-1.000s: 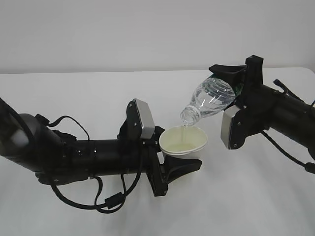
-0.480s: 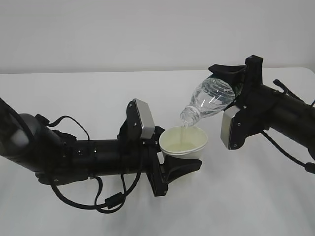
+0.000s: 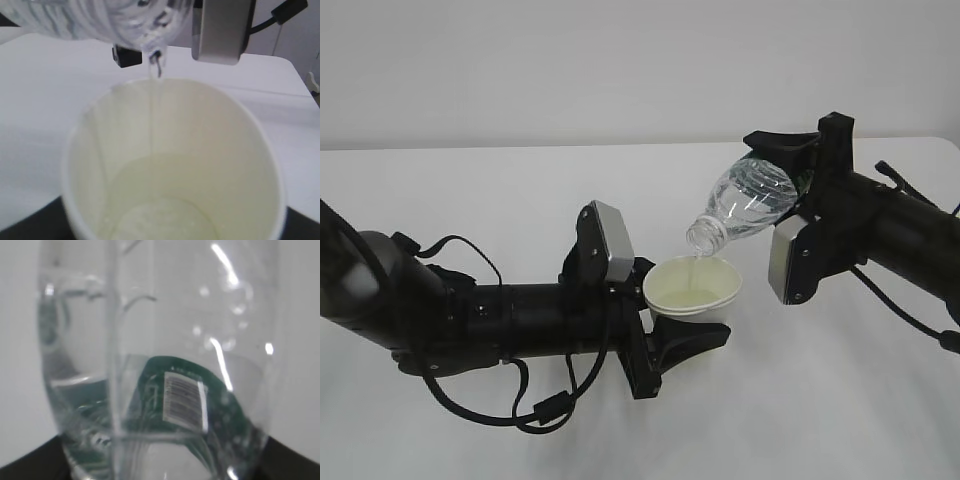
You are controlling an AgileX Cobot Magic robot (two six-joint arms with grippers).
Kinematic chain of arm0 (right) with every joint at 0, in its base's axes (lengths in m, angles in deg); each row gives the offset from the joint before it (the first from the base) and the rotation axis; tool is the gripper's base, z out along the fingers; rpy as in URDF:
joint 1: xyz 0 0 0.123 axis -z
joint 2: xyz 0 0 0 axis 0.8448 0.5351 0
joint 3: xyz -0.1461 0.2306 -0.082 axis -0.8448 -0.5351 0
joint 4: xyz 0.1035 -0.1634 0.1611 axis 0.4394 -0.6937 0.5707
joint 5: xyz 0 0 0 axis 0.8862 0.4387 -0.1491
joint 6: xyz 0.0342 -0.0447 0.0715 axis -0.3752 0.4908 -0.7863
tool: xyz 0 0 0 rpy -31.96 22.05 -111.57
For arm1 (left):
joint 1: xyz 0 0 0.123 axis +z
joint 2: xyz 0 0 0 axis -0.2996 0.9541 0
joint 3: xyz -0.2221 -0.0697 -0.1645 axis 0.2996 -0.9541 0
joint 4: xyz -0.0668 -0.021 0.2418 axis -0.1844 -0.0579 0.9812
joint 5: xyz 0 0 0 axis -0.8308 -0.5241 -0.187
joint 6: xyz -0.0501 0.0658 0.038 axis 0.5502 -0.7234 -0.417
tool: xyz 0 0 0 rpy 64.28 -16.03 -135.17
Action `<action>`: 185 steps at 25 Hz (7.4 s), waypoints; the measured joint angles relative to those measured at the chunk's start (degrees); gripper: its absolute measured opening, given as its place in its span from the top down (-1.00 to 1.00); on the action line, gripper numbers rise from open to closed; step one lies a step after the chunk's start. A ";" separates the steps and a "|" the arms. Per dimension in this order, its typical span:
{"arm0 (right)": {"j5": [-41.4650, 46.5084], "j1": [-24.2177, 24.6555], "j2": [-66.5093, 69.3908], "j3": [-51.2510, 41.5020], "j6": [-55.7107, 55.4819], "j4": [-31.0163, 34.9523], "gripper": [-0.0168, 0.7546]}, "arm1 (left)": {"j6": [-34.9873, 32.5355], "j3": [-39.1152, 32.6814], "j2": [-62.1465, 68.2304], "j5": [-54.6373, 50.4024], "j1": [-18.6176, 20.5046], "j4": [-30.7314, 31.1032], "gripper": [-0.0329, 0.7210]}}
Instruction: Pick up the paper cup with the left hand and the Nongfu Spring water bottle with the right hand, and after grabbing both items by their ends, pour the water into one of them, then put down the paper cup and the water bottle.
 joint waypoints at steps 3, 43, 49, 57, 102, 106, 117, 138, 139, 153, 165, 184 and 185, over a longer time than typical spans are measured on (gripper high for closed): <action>0.00 0.00 0.00 0.00 0.09 0.00 -0.15 | 0.19 0.00 0.00 0.00 0.00 0.00 -0.25; -0.10 0.00 0.00 0.00 1.51 -0.79 -0.15 | 1.88 0.00 0.00 0.00 0.00 0.00 -0.25; -0.10 0.00 0.00 0.00 1.74 -1.02 -0.15 | 1.88 0.00 0.00 0.00 0.00 0.00 -0.24; -0.10 0.00 0.00 0.00 2.06 -1.02 -0.15 | 1.88 -0.03 0.00 0.00 0.00 0.00 -0.24; -0.10 0.00 0.00 0.00 4.20 -1.06 -0.11 | 1.88 -0.03 0.00 0.37 0.00 1.55 -0.24; -0.10 0.00 0.00 0.00 4.20 -1.06 -0.11 | 1.88 -0.13 0.00 0.37 0.00 1.55 -0.24; -0.20 0.00 0.00 0.00 2.30 -1.06 -0.11 | 1.88 -0.13 0.00 0.37 0.00 1.55 -0.24; -0.20 0.00 0.00 0.00 -5.86 -1.61 -0.11 | 1.88 -0.13 0.00 0.37 0.00 1.12 -0.24; -0.20 0.00 0.00 0.00 -6.29 -1.59 -0.11 | 1.88 -0.13 0.00 0.37 0.00 1.12 -0.24; -0.20 0.00 0.00 0.00 -13.21 -1.72 -0.11 | 1.88 -0.13 0.00 0.37 0.00 0.65 -0.24; -0.20 0.00 0.00 0.00 -20.25 -1.77 -0.11 | 1.88 -0.13 0.00 0.37 0.00 0.32 -0.24; -0.30 0.00 0.00 0.00 -28.72 -0.27 -0.11 | 1.88 -0.13 0.00 0.37 0.00 -0.21 -0.24; -0.30 0.00 0.00 0.00 -29.07 -0.27 -0.11 | 1.88 -0.13 0.00 0.37 0.00 -0.21 -0.24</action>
